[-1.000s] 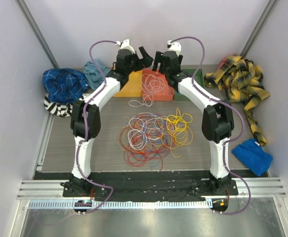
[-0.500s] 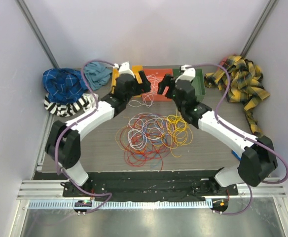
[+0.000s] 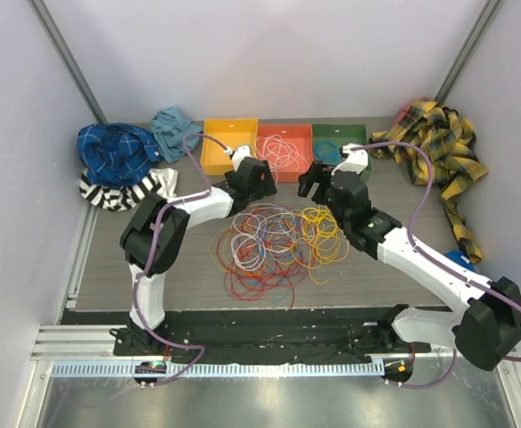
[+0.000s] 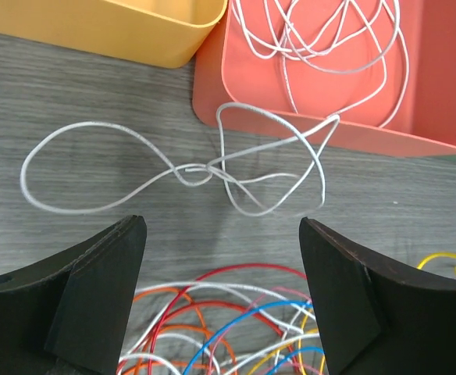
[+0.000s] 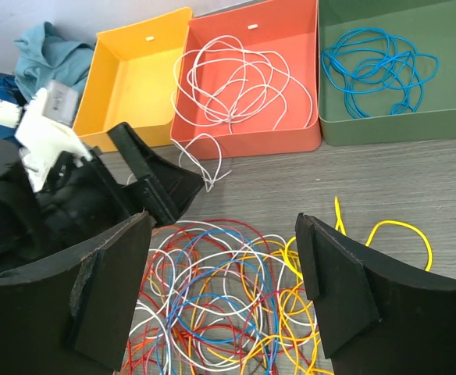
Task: Untangle the cables
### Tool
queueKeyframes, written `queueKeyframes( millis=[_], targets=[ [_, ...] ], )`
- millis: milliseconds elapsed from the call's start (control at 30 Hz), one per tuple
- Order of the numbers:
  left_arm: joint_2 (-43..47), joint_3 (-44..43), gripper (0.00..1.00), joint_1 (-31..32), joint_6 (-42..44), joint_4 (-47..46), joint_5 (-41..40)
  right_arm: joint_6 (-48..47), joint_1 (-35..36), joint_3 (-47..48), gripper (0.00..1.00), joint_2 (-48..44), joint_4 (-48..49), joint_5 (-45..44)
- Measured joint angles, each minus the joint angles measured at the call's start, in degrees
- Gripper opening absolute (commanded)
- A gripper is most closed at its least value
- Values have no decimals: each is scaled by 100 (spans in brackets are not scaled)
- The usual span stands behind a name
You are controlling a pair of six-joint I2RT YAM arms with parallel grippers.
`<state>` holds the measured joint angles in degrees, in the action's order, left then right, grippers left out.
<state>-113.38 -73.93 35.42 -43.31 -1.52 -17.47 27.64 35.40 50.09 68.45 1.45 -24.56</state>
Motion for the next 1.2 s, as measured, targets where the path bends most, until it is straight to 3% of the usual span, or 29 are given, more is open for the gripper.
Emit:
queueKeyframes(
  millis=[300, 400, 567, 667, 700, 867, 1000, 1200],
  targets=[
    [-673, -358, 81, 15, 22, -407, -166, 195, 0, -356, 81, -140, -50, 48],
    [-837, -422, 74, 20, 44, -675, -260, 341, 0, -579, 80, -267, -61, 122],
    [-964, -448, 44, 20, 170, -907, -365, 520, 0, -883, 79, -448, -109, 181],
    [-975, -448, 16, 20, 221, -946, -407, 579, 11, -953, 78, -459, -118, 203],
    [-975, -428, 0, 20, 247, -981, -407, 597, 17, -966, 78, -459, -133, 216],
    [-474, 361, 0, 22, 317, -1115, -398, 645, 96, -994, 77, -485, -155, 245],
    [723, 1329, 0, 46, 315, -1040, -385, 678, 212, -994, 76, -525, -155, 278],
    [2817, 1652, 0, 94, 328, -756, -74, 680, 535, -990, 76, -649, -175, 450]
  ],
)
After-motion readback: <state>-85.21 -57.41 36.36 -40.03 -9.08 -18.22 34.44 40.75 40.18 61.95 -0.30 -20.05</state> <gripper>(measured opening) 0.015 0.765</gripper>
